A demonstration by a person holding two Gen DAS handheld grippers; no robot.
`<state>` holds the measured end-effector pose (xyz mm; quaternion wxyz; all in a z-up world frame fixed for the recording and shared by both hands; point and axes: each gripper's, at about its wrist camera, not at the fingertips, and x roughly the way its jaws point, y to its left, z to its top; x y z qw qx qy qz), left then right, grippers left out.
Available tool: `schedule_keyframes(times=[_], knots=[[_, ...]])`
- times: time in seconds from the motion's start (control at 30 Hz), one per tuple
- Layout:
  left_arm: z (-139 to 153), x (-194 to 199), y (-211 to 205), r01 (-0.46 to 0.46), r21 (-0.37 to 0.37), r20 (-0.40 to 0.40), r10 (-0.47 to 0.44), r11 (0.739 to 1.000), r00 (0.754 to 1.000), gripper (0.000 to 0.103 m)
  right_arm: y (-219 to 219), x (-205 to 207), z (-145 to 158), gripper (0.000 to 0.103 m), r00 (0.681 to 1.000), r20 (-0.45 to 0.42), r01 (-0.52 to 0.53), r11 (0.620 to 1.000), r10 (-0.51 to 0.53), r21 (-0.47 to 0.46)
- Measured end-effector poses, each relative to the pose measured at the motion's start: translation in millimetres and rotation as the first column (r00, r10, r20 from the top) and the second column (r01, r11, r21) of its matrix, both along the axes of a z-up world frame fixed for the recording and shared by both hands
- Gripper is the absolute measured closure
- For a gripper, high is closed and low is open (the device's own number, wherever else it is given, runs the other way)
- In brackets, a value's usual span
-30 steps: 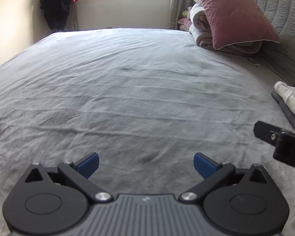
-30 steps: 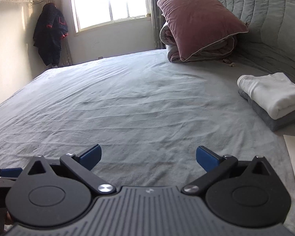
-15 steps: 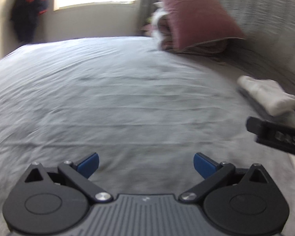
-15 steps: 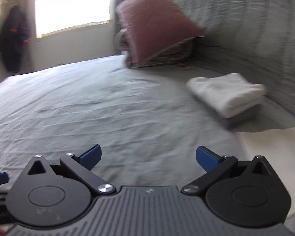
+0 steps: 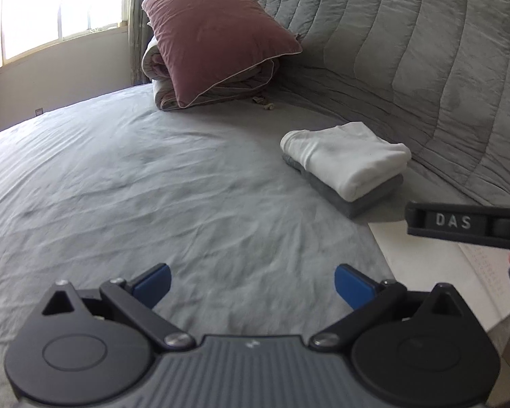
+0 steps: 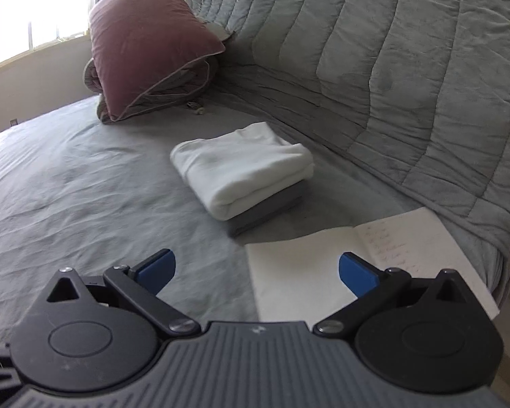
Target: Fold clothes
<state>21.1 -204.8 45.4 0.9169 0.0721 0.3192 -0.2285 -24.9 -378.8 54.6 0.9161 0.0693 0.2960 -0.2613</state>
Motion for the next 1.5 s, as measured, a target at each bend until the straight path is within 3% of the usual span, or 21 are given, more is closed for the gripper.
schedule_keyframes(times=[0.13, 0.4, 0.63, 0.97, 1.5], knots=[[-1, 25, -38, -0.010, 0.048, 0.011, 0.009, 0.999, 1.000, 0.001, -24, 14, -6, 0.000, 1.000, -0.013, 0.017, 1.000, -0.018, -0.013], [-14, 66, -96, -0.011, 0.124, 0.019, 0.009, 0.992, 1.000, 0.001, -76, 27, -20, 0.000, 0.991, 0.013, 0.130, 0.990, -0.131, 0.052], [-28, 82, -122, -0.003, 0.162, 0.000, 0.003, 0.987, 1.000, 0.001, -87, 33, -19, 0.000, 0.995, 0.019, 0.097, 0.993, -0.099, 0.072], [-38, 86, -130, -0.022, 0.157, -0.055, 0.030, 0.987, 0.998, 0.001, -98, 32, -17, 0.000, 0.994, 0.032, 0.105, 0.989, -0.109, 0.105], [-35, 79, -128, -0.018, 0.154, -0.066, 0.029, 0.988, 0.997, 0.001, -91, 31, -17, 0.000, 0.996, 0.030, 0.075, 0.991, -0.079, 0.107]])
